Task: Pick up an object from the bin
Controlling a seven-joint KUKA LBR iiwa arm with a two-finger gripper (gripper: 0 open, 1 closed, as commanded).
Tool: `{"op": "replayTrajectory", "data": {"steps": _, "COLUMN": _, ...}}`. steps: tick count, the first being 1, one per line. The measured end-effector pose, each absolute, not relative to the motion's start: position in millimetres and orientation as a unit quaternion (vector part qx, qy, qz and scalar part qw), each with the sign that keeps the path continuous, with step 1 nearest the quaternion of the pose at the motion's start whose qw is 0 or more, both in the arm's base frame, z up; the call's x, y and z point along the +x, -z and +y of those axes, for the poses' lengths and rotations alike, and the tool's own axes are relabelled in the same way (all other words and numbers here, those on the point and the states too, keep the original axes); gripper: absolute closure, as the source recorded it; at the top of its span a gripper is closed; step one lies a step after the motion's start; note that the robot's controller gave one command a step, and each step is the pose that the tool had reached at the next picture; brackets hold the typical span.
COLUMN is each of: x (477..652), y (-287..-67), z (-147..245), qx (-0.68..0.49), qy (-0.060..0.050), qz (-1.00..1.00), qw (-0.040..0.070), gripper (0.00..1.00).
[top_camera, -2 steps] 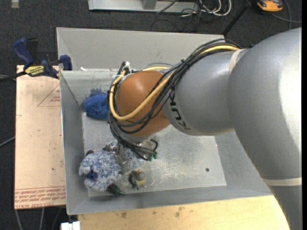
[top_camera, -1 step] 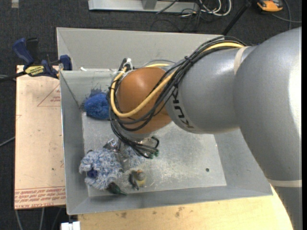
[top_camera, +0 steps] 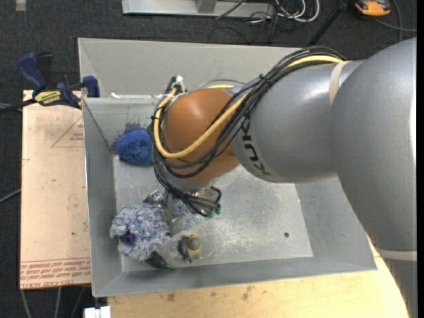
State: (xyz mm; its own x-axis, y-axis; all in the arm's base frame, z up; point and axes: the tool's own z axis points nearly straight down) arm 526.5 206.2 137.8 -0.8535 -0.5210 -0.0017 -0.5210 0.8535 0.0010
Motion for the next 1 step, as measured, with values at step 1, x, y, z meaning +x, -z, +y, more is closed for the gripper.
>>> {"op": "replayTrajectory", "data": {"steps": 1, "x": 526.7, "y": -149.9, "z": 206.5, "qx": -0.27, "qy": -0.001, "qz": 0.963, "qw": 0.001, "gripper": 1.0}}
